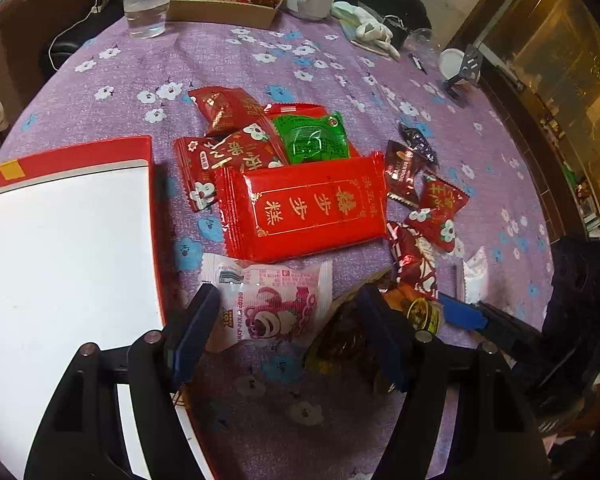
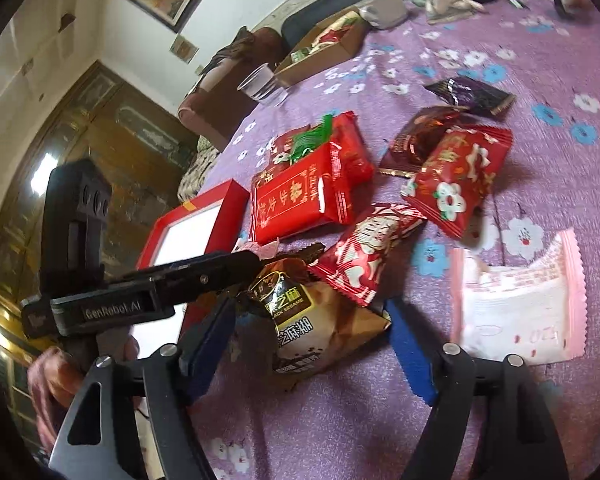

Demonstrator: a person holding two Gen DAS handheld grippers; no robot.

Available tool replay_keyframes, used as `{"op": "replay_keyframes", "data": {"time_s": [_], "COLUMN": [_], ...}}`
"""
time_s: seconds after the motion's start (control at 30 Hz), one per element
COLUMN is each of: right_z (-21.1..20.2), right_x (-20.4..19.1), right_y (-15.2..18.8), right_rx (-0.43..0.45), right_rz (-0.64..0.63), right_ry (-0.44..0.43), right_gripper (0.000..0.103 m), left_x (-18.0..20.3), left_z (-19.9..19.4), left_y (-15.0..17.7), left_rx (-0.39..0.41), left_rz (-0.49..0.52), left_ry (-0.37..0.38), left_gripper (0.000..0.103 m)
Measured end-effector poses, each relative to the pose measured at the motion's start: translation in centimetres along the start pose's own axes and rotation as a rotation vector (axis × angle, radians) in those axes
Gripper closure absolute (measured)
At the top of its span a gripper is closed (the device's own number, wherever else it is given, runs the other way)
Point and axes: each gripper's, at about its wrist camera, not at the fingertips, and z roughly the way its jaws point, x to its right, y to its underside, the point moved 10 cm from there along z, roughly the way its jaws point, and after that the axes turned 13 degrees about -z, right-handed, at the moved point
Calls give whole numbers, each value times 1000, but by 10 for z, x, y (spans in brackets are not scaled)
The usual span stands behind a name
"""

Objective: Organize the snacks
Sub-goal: 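Grasp the pink Lotso wafer with left gripper while right grasps the sesame bag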

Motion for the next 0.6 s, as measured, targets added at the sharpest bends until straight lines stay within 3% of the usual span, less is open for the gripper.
{"op": "replay_keyframes", "data": {"time_s": [0.07,0.2,0.27,0.37,0.6], "right_z": [1,8,11,8,-19], "right_x": [-4,-16,-32,-61,-63], "right_y": [1,8,17,38,52], "right_rx": [3,-24,-53,-74,-20], "right_rz": [-44,-171,-209,-317,-262], "right_ry": [32,90,18,-19,-76], "right_gripper": [26,40,47,48,50], "left_x": [5,13,14,10,18], "left_z": [1,4,4,2,14], "left_y": [0,4,4,5,17], "left_rx": [-12,-29,-43,-60,-32], "left_rz": [-2,26,10,8,121], "left_ry": [28,30,43,19,-94], "left_gripper": [36,37,37,37,37]}}
